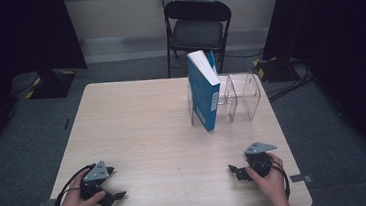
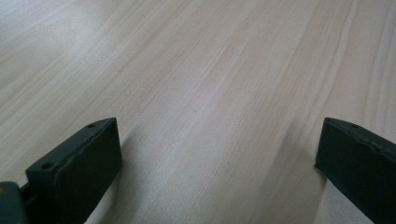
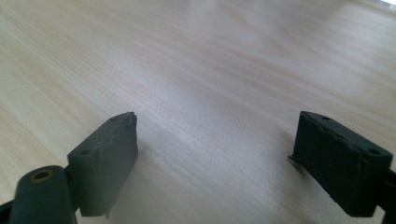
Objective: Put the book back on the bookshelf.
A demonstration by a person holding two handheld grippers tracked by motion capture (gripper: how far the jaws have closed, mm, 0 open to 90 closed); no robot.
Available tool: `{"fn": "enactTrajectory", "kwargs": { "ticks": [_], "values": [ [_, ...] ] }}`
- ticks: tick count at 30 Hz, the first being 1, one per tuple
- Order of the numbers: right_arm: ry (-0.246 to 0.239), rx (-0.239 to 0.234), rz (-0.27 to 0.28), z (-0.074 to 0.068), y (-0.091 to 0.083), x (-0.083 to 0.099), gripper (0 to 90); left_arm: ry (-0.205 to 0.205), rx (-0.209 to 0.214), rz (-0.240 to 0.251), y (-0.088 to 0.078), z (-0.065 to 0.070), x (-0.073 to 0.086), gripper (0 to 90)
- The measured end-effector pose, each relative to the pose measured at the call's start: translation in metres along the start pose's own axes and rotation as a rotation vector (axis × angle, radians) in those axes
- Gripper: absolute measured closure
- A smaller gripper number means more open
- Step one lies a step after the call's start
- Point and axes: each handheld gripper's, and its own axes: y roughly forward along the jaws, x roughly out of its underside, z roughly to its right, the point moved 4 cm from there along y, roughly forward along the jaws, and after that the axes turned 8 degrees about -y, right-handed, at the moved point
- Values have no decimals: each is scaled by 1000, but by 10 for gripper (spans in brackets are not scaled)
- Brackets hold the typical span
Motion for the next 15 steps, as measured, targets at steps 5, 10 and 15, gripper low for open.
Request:
{"fn": "enactTrajectory", "kwargs": {
  "ticks": [5,10,15],
  "values": [
    [-9,-6,1,0,0,0,128,0,0,0,0,0,0,0],
    [-12,-2,1,0,-1,1,129,0,0,0,0,0,0,0],
    [-12,-3,2,1,0,1,128,0,-1,1,0,0,0,0]
  ]
}}
